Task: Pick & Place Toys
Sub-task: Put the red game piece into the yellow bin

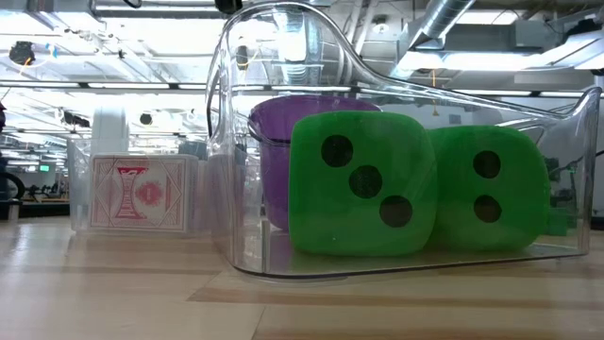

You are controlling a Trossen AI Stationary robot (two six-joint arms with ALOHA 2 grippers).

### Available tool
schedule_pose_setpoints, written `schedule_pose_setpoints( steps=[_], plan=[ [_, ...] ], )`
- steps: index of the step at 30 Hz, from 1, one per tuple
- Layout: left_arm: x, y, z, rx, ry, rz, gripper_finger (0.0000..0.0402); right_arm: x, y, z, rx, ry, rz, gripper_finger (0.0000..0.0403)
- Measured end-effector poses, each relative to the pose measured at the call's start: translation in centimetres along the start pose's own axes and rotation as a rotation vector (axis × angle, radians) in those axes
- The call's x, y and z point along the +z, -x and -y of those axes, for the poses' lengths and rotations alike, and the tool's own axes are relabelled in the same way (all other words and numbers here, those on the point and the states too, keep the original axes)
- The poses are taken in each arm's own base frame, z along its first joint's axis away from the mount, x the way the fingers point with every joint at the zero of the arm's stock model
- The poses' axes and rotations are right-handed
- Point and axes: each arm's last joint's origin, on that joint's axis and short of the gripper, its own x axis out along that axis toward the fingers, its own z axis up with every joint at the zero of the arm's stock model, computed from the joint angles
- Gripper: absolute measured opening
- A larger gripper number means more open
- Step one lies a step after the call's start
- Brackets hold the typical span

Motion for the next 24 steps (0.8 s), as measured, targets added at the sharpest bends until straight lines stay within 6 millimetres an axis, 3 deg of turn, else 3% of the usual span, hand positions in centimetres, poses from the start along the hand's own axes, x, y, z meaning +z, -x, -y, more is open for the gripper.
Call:
schedule_pose_setpoints(
  steps=[11,24],
  plan=[
    [1.1,0.3,-0.1,-0.037,-0.019,-0.001,0.0299,-0.5,0.3,0.1,-0.002,-0.029,-0.046,0.0094],
    [2.5,1.1,-0.7,-0.062,-0.215,-0.069,0.0301,-2.7,4.1,1.8,-0.193,-0.333,-0.295,0.0094]
  ],
)
